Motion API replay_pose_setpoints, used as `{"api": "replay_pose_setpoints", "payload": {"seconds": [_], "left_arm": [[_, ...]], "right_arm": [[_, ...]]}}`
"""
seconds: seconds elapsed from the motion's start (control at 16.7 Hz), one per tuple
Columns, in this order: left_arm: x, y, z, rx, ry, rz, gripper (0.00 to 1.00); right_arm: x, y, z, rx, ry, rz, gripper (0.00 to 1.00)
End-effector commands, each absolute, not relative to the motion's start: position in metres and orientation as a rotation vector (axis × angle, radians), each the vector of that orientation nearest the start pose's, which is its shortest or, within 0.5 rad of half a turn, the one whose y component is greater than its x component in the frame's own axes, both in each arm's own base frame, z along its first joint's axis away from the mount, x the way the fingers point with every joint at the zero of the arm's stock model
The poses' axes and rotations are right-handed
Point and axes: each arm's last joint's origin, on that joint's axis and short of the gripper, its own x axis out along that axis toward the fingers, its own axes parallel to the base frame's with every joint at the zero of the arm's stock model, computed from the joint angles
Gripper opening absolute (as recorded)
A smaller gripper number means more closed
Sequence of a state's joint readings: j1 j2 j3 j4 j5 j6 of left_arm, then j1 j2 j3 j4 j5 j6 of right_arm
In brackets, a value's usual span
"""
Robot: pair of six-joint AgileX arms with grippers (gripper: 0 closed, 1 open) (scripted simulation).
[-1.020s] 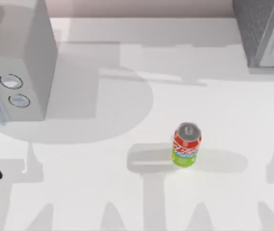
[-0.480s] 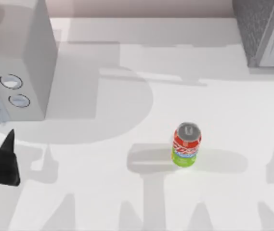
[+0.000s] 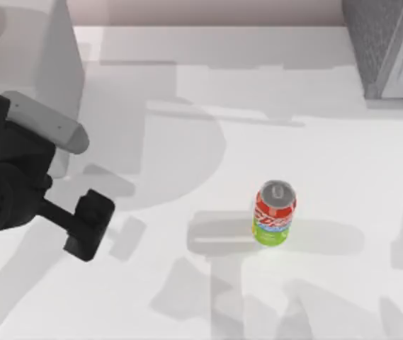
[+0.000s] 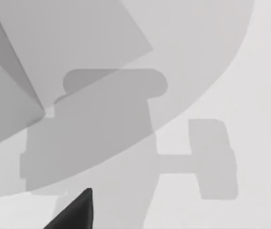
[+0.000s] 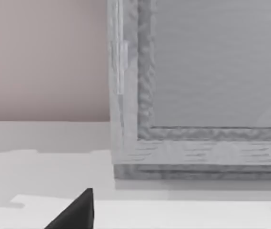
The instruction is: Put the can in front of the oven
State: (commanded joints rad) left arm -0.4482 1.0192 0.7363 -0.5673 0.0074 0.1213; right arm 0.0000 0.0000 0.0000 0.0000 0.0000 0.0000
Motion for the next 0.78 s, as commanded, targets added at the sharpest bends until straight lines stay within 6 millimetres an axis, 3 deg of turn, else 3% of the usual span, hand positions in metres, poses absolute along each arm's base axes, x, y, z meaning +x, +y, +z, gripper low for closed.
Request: {"api": "replay_pose_setpoints", "payload": {"seconds": [0.3,0.54,0.78], "left_arm": [[0.237,-0.169,0.249,0.474,1.100,-0.633,1.00],[0.268,-0.240,0.241,0.594,1.274,-0.700,1.00],[0.287,-0.298,0.226,0.667,1.391,-0.716,1.00]], "right_arm": [[0.106,-0.001,0.160,0.000,0.000,0.000,1.00],[0.106,-0.001,0.160,0.000,0.000,0.000,1.00],[0.106,-0.001,0.160,0.000,0.000,0.000,1.00]]}}
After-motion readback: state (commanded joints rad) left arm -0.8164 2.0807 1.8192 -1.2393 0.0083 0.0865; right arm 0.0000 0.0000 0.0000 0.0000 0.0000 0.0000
